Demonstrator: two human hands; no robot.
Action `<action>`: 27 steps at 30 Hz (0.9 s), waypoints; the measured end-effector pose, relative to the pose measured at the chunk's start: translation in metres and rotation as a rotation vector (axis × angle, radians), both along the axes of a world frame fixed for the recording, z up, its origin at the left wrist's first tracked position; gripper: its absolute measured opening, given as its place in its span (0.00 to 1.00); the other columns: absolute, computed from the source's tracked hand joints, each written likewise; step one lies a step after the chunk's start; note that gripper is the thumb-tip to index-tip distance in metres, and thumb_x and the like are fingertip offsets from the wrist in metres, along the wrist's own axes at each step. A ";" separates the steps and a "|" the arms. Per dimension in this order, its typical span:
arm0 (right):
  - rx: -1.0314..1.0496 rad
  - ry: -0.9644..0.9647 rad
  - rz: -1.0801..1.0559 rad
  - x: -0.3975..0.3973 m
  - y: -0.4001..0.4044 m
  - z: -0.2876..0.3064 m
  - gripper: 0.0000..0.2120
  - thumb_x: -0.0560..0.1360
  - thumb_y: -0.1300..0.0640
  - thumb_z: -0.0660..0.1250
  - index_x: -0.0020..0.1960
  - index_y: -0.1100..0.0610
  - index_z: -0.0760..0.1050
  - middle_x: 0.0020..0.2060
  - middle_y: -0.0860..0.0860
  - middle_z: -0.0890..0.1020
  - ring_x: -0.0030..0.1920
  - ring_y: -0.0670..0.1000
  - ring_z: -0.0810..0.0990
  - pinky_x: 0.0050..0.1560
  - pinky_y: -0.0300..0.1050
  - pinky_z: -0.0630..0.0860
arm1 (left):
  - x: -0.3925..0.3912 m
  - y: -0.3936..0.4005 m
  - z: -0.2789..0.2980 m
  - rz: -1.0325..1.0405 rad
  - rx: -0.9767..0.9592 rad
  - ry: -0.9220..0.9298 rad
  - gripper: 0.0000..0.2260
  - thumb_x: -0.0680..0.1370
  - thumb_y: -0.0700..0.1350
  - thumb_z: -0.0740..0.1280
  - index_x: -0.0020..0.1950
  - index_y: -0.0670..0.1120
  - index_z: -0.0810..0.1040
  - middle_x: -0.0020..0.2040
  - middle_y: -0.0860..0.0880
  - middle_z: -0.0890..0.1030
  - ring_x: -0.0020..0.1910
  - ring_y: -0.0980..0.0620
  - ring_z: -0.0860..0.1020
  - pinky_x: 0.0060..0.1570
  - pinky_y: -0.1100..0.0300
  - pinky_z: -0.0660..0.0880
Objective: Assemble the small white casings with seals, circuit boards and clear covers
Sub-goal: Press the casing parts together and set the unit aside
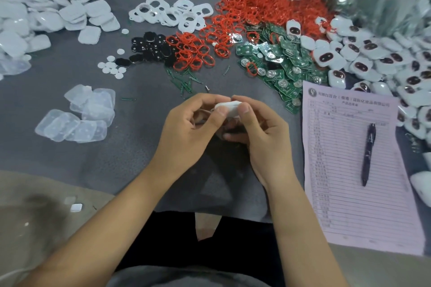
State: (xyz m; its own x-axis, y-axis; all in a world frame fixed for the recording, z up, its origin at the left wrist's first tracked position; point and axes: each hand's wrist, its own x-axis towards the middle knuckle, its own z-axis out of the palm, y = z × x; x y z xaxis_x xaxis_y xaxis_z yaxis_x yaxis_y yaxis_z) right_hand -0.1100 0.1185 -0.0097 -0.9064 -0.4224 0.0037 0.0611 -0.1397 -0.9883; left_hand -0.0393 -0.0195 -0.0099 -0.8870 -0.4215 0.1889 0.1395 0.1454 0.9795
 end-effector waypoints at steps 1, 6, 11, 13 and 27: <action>-0.038 -0.026 0.013 0.000 0.001 0.000 0.09 0.83 0.57 0.67 0.57 0.55 0.85 0.48 0.57 0.86 0.47 0.53 0.86 0.44 0.47 0.84 | 0.000 0.000 0.001 -0.006 0.000 -0.002 0.06 0.83 0.44 0.70 0.59 0.51 0.83 0.50 0.57 0.86 0.46 0.56 0.86 0.44 0.68 0.79; -0.128 -0.064 0.052 -0.001 0.001 -0.001 0.09 0.82 0.58 0.67 0.57 0.52 0.85 0.50 0.60 0.86 0.49 0.55 0.87 0.49 0.49 0.84 | 0.000 0.002 0.003 -0.013 0.003 -0.007 0.04 0.82 0.48 0.71 0.56 0.54 0.83 0.49 0.56 0.87 0.46 0.56 0.86 0.43 0.65 0.80; -0.082 -0.038 0.053 0.000 0.002 -0.002 0.10 0.82 0.61 0.67 0.59 0.54 0.84 0.50 0.57 0.87 0.44 0.54 0.86 0.46 0.50 0.84 | 0.000 0.001 0.004 0.006 -0.015 -0.022 0.04 0.82 0.44 0.70 0.55 0.52 0.82 0.48 0.58 0.86 0.44 0.59 0.84 0.43 0.69 0.78; -0.099 -0.047 0.057 0.000 0.004 -0.002 0.09 0.82 0.60 0.68 0.58 0.55 0.84 0.50 0.59 0.87 0.47 0.57 0.87 0.48 0.52 0.84 | 0.000 0.000 0.004 -0.007 -0.015 -0.036 0.04 0.82 0.45 0.70 0.55 0.50 0.82 0.47 0.55 0.86 0.43 0.57 0.85 0.43 0.67 0.79; 0.048 -0.009 -0.043 0.004 -0.007 0.002 0.12 0.81 0.55 0.68 0.63 0.58 0.79 0.41 0.54 0.82 0.35 0.49 0.80 0.31 0.46 0.82 | 0.000 0.001 0.003 0.002 -0.029 0.033 0.06 0.81 0.43 0.71 0.57 0.51 0.82 0.57 0.48 0.83 0.56 0.55 0.83 0.53 0.68 0.75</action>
State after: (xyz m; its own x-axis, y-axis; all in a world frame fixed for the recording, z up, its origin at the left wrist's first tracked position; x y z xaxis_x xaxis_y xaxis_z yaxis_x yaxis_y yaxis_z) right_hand -0.1062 0.1119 -0.0074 -0.9235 -0.3829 -0.0245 0.0655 -0.0944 -0.9934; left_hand -0.0391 -0.0181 -0.0068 -0.8792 -0.4168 0.2306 0.1718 0.1740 0.9696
